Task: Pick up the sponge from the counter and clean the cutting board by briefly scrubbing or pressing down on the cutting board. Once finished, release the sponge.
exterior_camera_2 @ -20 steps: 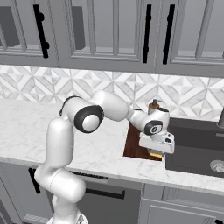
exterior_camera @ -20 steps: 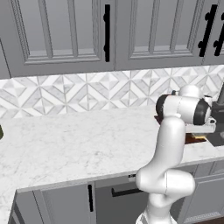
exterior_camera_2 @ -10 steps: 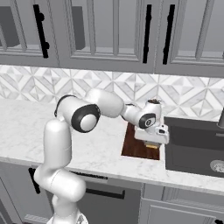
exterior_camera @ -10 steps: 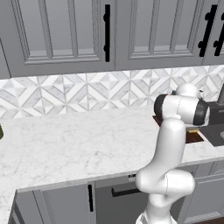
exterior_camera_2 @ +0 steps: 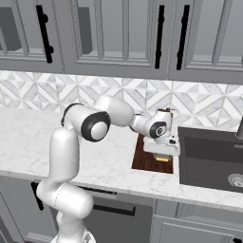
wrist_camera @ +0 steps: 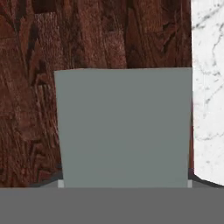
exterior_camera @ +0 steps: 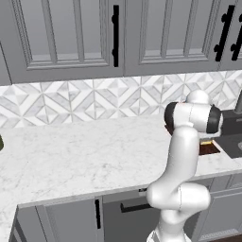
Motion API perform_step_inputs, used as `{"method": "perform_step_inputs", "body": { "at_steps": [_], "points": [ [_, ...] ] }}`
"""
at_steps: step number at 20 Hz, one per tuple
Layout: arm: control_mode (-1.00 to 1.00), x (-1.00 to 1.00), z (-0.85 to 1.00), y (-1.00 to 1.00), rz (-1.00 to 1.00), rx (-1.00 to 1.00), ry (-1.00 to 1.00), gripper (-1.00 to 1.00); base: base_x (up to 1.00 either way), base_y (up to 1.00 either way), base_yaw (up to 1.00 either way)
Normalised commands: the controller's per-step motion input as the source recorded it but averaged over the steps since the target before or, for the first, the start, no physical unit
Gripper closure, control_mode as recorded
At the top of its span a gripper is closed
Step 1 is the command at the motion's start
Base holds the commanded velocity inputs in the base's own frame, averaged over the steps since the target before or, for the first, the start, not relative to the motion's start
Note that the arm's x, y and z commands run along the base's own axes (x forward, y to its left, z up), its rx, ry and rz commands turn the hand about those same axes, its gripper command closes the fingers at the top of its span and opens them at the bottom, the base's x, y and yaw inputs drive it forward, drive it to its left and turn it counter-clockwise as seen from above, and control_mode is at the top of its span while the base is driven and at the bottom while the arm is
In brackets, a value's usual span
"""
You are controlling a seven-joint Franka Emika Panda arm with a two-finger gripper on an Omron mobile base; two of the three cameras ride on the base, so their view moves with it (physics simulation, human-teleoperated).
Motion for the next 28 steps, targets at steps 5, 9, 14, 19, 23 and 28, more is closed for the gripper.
{"method": "perform_step_inputs", "body": {
  "at_steps": [5,9,14,19,23,28],
  "points": [
    [-1.0,0.19,-0.06,0.82,0.01,0.0,0.1,1.0,0.0,0.0,0.0],
    [-1.0,0.19,-0.69,0.5,0.04,-0.01,0.13,1.0,0.0,0.0,0.0],
    [-1.0,0.17,-0.7,0.38,0.05,-0.04,0.15,1.0,0.0,0.0,0.0],
    [-1.0,-0.09,-0.3,0.42,0.03,0.01,0.1,1.0,0.0,0.0,0.0],
    [-1.0,0.0,-0.28,0.19,0.01,0.13,0.09,1.0,0.0,0.0,0.0],
    [-1.0,0.02,-0.05,0.38,0.0,0.16,0.0,1.0,0.0,0.0,0.0]
  ]
}}
